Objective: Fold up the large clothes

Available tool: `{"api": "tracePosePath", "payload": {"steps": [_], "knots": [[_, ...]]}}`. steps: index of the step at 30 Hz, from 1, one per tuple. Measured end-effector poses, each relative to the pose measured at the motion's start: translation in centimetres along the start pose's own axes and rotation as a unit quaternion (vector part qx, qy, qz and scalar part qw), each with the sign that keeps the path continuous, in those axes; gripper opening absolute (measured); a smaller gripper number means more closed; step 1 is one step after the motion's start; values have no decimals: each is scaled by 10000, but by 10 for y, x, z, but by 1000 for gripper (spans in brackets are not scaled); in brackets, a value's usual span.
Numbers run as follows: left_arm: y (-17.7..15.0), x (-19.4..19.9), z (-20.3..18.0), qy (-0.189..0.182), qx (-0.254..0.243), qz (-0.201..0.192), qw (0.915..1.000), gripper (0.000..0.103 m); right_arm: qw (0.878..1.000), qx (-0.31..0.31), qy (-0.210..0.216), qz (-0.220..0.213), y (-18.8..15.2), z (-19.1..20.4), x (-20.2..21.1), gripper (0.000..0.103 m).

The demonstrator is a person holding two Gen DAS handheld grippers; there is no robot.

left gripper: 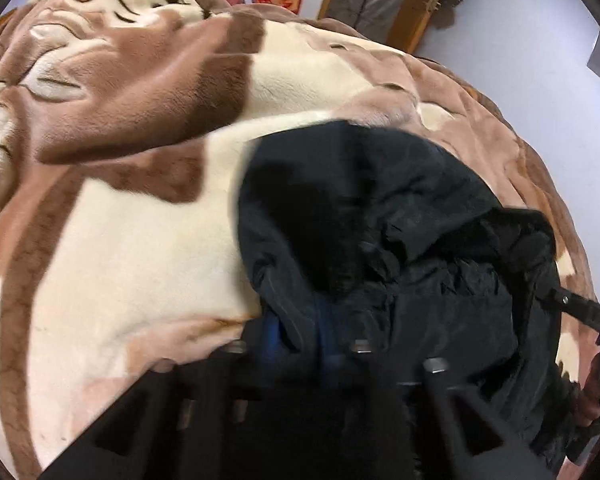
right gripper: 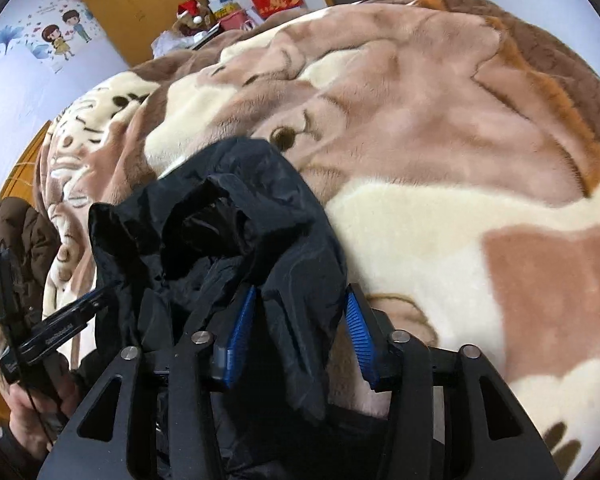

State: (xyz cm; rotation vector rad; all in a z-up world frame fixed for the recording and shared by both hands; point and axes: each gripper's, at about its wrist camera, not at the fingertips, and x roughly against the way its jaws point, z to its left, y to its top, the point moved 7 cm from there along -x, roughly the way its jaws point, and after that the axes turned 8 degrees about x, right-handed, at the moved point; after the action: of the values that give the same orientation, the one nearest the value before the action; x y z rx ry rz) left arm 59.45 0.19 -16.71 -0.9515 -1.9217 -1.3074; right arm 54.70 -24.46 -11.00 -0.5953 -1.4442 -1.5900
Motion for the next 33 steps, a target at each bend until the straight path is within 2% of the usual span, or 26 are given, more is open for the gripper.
{"api": "tracePosePath", "payload": {"steps": [2, 7, 11, 14, 19, 24, 27, 31, 33], "knots": [[-1, 16, -7, -29, -169, -251, 9995, 7, 9996, 143, -12, -229, 2, 8, 15, 8], [-9, 80, -12, -380, -74, -694, 9968, 6, 9964, 332, 193, -753, 0, 34, 73, 7], [-28, 137, -9, -691, -33, -1014, 9924, 6, 9924, 464, 386, -1072, -24, 58, 126, 7], [-53, 172, -2, -846, 35, -1163, 9896, 6, 9901, 536, 476, -1203, -54, 71, 158, 8], [-103, 210, 17, -860, 156, -1187, 9891, 6, 9924, 534, 486, -997, -117, 80, 178, 8], [-149, 211, 40, -697, 366, -878, 9930, 6, 9973, 431, 422, -410, -180, 78, 161, 9], [-175, 209, 52, -518, 357, -659, 9958, 6, 9984, 476, 288, -122, -205, 80, 155, 12], [-209, 218, 66, -371, 289, -423, 9980, 7, 9989, 426, 172, 4, -223, 72, 161, 18], [-222, 227, 71, -334, 229, -400, 9984, 7, 9993, 338, 167, -63, -225, 68, 168, 26]]}}
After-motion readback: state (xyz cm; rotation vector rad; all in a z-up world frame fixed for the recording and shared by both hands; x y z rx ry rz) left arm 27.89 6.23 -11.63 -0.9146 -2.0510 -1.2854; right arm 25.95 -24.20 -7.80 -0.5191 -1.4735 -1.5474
